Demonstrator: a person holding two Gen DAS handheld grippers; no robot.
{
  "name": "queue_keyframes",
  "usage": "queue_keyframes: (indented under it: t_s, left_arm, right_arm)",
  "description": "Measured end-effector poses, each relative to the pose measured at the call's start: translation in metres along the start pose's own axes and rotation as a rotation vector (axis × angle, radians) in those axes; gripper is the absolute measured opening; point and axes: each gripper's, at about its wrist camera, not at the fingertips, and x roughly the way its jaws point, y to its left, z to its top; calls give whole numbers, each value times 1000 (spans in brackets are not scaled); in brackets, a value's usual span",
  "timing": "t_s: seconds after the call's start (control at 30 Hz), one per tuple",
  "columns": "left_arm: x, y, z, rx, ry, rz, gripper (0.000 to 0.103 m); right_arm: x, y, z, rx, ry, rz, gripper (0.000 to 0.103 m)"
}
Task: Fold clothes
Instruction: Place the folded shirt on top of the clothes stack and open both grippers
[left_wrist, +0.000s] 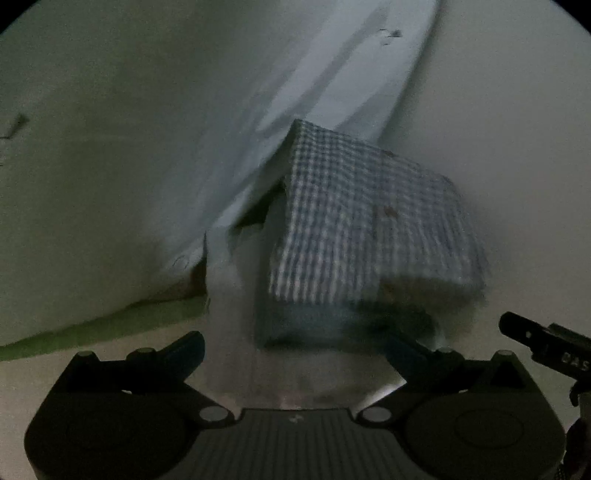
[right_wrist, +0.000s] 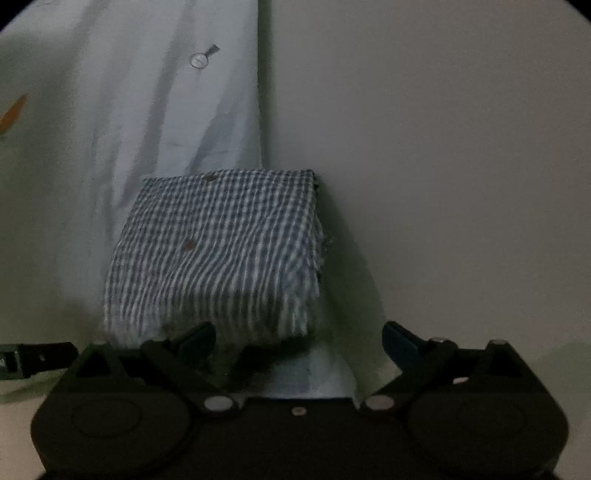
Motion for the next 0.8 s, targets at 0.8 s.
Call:
queue_keyframes:
  t_s: [0.8]
  left_arm:
    - [-116,-25,-112,134,64,-51,103]
  right_arm:
    - [-182,14,-115,34,163,51,100]
